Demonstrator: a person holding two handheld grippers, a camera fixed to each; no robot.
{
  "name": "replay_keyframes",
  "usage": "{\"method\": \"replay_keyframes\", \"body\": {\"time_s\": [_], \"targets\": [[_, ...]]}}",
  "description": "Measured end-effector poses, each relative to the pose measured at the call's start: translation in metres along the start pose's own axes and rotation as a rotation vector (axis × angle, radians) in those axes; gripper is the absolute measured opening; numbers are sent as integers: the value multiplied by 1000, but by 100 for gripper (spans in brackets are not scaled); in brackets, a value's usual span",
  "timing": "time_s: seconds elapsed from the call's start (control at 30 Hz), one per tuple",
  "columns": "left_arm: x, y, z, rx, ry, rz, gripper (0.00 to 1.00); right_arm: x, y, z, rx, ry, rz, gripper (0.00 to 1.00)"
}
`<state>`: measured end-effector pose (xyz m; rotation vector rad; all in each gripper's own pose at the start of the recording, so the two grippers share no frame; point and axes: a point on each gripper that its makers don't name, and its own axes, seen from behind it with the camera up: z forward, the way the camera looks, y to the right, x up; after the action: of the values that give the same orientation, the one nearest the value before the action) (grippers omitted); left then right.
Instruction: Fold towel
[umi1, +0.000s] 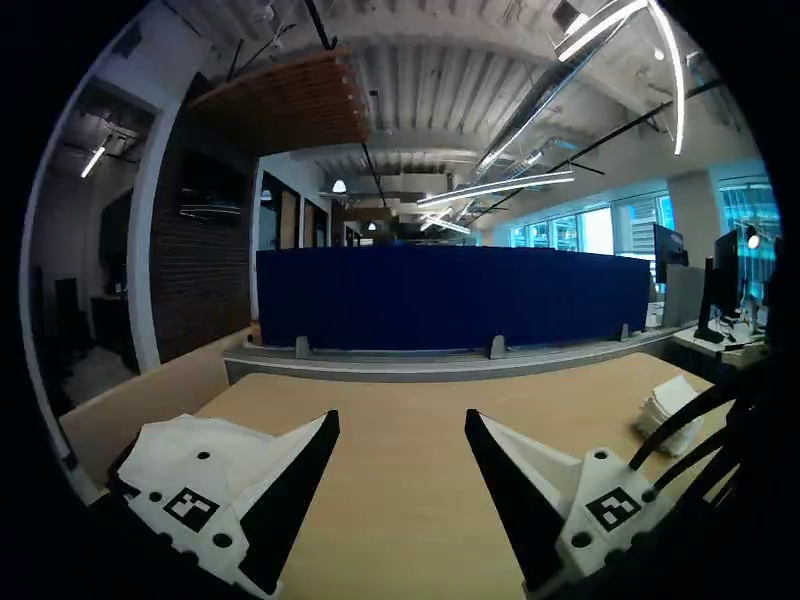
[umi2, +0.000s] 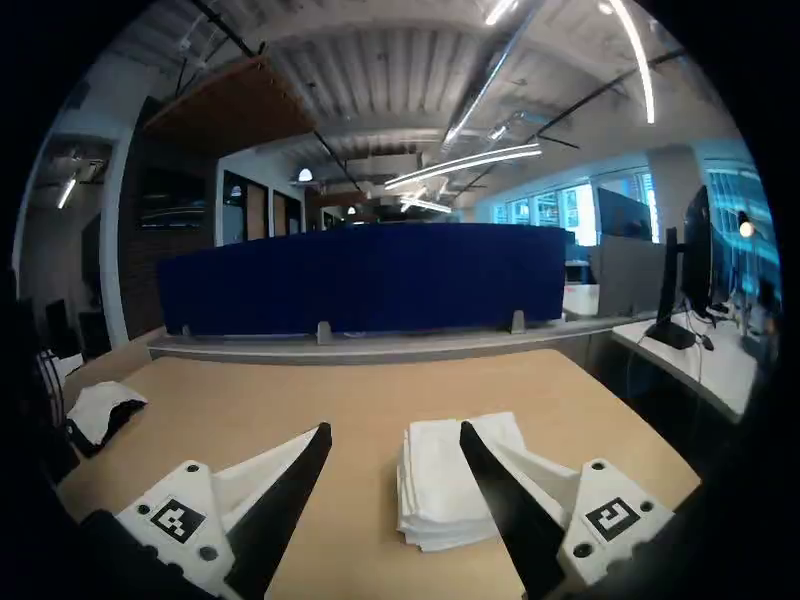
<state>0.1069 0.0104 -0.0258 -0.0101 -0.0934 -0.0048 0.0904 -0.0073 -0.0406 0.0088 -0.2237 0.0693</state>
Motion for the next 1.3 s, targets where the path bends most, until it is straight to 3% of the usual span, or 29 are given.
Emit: {"method": "replay_keyframes", "body": {"time_s": [0.27, 0.4, 0.6, 0.9, 1.3], "targets": [[-12, -1, 3, 25, 10, 11, 93, 2, 22, -13, -52, -15, 79, 100], [-24, -6, 5, 42, 18, -4, 93, 5, 29, -16, -68, -16, 55, 100], [-46, -8, 13, 40, 19, -13, 93, 12, 19, -10, -58, 0, 17, 100], [-74, -6, 31, 24, 59, 24, 93, 3, 5, 6, -43, 34, 11, 100], [-99, -8, 42, 17, 73, -4, 93, -5, 9, 24, -48, 57, -8, 100]]}}
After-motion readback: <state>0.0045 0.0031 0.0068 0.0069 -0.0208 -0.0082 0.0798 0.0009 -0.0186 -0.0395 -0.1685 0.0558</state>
